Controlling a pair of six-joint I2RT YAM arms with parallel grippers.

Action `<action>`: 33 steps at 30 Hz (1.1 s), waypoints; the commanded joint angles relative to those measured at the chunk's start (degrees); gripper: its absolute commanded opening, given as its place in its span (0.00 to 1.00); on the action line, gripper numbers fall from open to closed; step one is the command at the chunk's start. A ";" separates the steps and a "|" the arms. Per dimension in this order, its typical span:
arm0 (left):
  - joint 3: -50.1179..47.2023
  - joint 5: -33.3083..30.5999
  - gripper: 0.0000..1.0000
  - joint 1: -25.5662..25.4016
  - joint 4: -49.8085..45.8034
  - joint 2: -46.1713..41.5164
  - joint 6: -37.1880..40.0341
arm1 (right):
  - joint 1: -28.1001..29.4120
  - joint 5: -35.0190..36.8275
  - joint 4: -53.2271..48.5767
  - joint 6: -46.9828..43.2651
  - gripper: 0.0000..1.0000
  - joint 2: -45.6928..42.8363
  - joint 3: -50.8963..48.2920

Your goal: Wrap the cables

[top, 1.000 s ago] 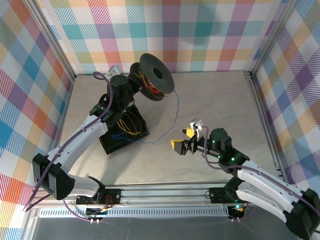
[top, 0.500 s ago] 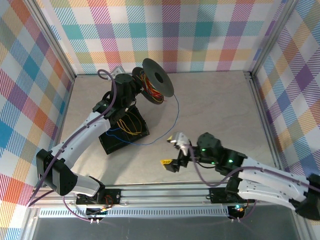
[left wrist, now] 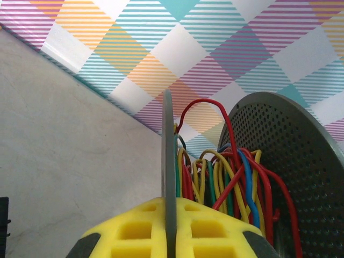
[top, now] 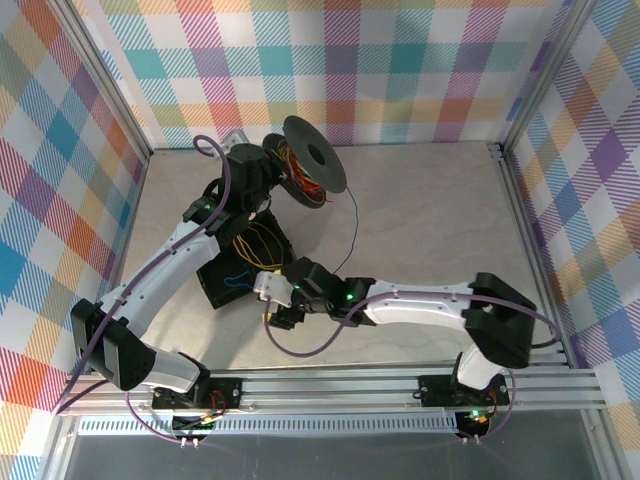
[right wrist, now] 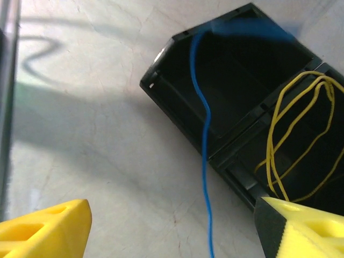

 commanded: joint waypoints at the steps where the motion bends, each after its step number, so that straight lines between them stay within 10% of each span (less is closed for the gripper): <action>1: 4.26 -1.28 0.00 -0.42 7.15 -3.67 -1.19 | 0.25 1.06 1.93 -3.52 0.78 3.24 3.82; 11: 4.27 -1.27 0.00 -0.40 6.54 -5.25 -0.70 | 0.17 1.32 -3.08 -3.61 0.55 12.96 12.96; 17: 4.02 -1.37 0.00 -0.41 6.25 -5.38 -0.37 | 0.17 -1.38 -3.87 -2.37 0.00 12.67 13.11; 23: 4.07 -0.97 0.00 -0.36 6.25 -4.84 -0.34 | 0.18 -2.49 -2.75 -1.99 0.00 9.95 11.15; 26: 4.25 -0.62 0.00 -0.38 6.31 -4.49 -0.38 | 0.08 -1.47 -3.71 -2.21 0.29 11.21 12.13; 33: 4.67 -0.23 0.00 -0.39 6.10 -4.48 -0.25 | 0.02 -0.14 -6.47 -2.18 0.33 15.43 15.15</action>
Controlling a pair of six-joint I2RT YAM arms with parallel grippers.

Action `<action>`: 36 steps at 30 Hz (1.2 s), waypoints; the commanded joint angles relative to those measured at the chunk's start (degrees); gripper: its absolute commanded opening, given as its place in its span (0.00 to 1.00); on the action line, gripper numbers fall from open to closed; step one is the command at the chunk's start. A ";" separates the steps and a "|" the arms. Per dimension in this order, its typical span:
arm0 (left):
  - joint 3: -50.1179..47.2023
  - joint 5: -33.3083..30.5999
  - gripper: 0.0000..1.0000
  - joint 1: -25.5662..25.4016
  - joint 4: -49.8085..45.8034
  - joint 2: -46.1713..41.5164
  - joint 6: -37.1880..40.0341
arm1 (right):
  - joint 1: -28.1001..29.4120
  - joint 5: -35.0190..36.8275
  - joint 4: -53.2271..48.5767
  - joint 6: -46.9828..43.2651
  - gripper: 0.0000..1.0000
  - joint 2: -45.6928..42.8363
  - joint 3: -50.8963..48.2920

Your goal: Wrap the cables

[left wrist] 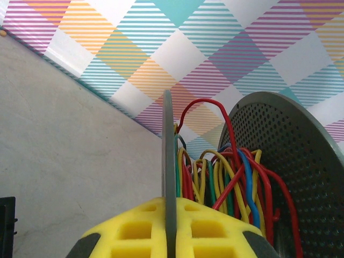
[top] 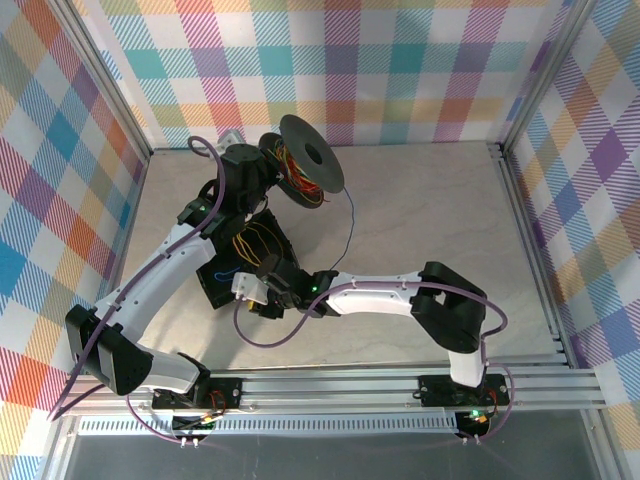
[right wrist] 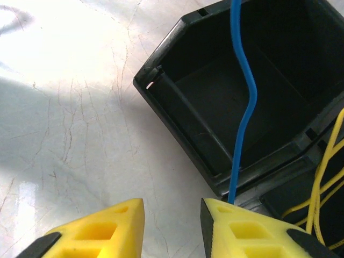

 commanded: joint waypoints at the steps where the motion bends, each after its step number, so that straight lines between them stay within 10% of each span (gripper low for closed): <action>1: 4.58 0.10 0.00 -0.42 7.10 -2.82 -0.45 | 0.08 0.41 -1.76 0.24 0.32 1.80 2.39; 19: 4.67 0.78 0.00 -0.44 6.95 -2.75 -0.49 | 0.06 6.21 -7.29 -3.20 0.30 5.24 6.98; 25: 4.85 0.89 0.00 -0.39 6.69 -2.73 -0.49 | 0.11 5.89 -9.26 -3.52 0.08 5.56 8.38; 36: 7.06 1.16 0.00 -0.14 4.18 -0.85 2.07 | 0.26 -7.41 -5.23 -1.26 0.00 -9.00 -1.31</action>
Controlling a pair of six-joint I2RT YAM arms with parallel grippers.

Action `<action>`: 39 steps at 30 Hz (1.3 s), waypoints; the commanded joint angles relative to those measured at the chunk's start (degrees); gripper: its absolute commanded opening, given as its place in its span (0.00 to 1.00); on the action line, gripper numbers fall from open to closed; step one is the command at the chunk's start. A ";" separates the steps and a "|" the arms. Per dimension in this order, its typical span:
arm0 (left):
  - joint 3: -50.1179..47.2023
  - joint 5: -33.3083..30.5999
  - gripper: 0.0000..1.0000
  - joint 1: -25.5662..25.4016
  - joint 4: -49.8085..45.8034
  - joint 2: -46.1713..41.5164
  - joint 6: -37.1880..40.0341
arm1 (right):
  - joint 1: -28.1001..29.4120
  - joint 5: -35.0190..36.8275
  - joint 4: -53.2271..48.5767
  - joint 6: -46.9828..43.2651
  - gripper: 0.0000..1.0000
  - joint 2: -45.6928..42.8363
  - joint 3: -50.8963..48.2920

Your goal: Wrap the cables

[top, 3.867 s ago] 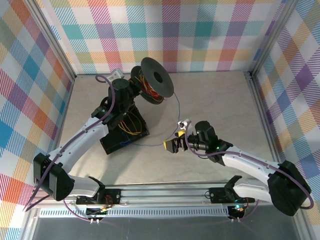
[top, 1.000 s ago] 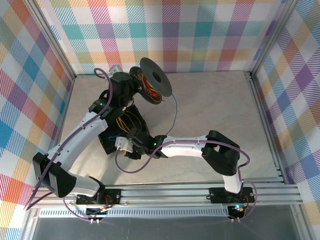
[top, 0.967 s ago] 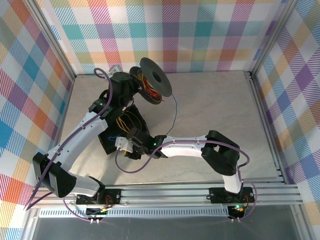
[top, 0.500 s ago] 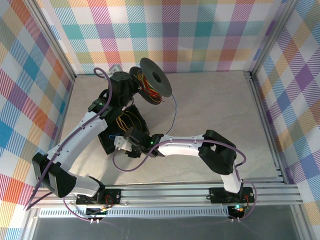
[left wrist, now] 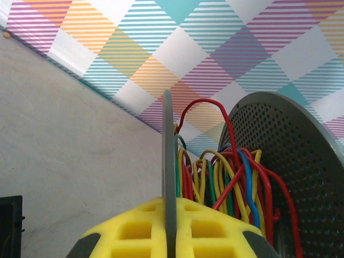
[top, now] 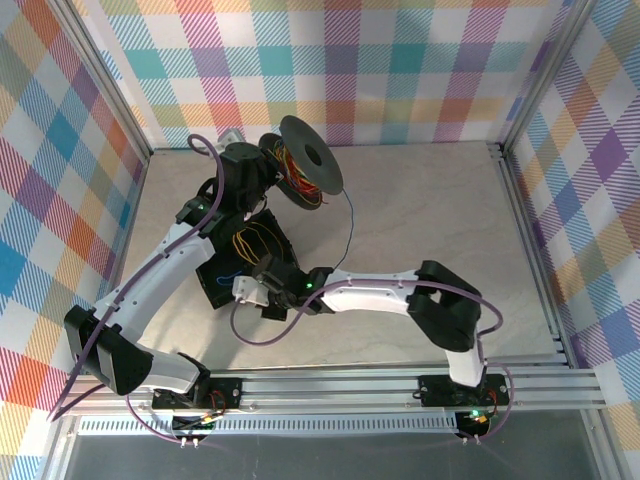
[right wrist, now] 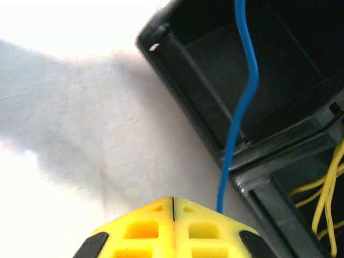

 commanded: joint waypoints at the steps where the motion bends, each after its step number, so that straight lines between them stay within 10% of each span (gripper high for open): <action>1: 5.55 1.41 0.00 0.15 6.57 -0.57 1.06 | 0.18 -9.05 3.96 2.09 0.00 -10.13 -4.75; 6: 7.12 5.05 0.00 2.08 4.50 1.10 1.92 | 0.20 -12.98 7.85 3.74 0.00 -20.00 -11.58; 11: 7.34 6.35 0.00 2.19 4.19 2.01 1.81 | 0.16 -9.47 3.05 1.72 0.47 -20.96 -9.23; 21: 7.69 7.47 0.00 2.18 3.46 2.18 1.87 | 0.17 -2.64 -14.19 -6.27 0.71 -8.33 5.48; 33: 7.16 7.85 0.00 1.85 3.28 0.76 1.95 | 0.08 4.85 -31.00 -8.87 0.66 9.59 24.62; 37: 7.18 7.68 0.00 1.82 3.01 0.30 2.18 | -0.04 4.87 -33.28 -8.12 0.34 12.52 28.38; 39: 7.04 7.49 0.00 1.85 2.92 0.11 2.36 | -0.01 2.73 -32.39 -7.44 0.02 11.54 28.10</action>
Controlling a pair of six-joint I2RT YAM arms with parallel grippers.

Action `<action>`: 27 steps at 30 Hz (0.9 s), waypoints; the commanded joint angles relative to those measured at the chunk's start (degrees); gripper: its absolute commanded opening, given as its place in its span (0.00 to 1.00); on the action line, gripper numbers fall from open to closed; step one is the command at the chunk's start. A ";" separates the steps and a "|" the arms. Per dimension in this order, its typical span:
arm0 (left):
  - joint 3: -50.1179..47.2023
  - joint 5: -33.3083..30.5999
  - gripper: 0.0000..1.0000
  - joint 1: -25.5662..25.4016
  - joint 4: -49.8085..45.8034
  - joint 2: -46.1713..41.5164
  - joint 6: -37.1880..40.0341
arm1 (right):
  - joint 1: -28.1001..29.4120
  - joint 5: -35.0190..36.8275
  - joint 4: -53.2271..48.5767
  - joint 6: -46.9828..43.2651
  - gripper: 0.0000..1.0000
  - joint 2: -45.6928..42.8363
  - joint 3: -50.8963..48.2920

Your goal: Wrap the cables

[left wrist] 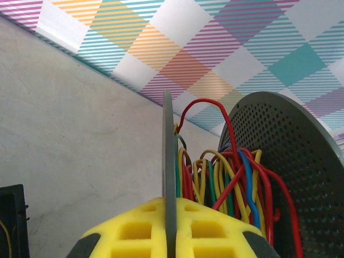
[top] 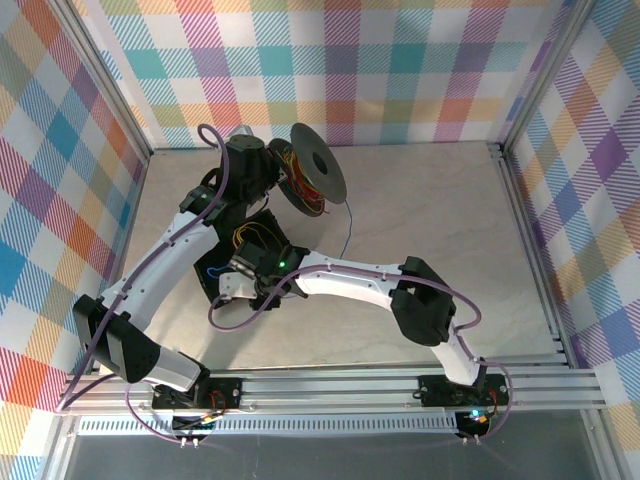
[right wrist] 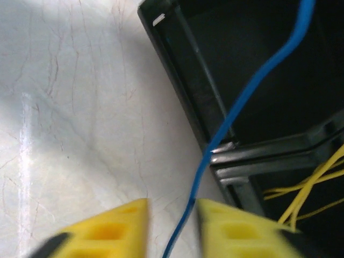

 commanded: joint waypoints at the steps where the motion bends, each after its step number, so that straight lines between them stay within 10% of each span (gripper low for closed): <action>1: 3.16 0.45 0.00 0.12 7.37 -3.89 -0.37 | 0.02 -2.10 -2.31 0.61 0.00 -1.42 1.18; 15: 3.29 0.75 0.00 0.14 7.37 -3.02 -0.17 | 0.02 -7.51 3.32 1.04 0.00 -8.84 -5.29; 18: 3.47 0.89 0.00 0.14 7.29 -3.08 -0.23 | -0.32 -6.07 2.35 0.76 0.28 -6.60 -4.56; 27: 4.06 1.01 0.00 0.14 6.77 -3.20 0.14 | -0.59 -1.06 0.49 -0.16 0.41 -2.08 -2.21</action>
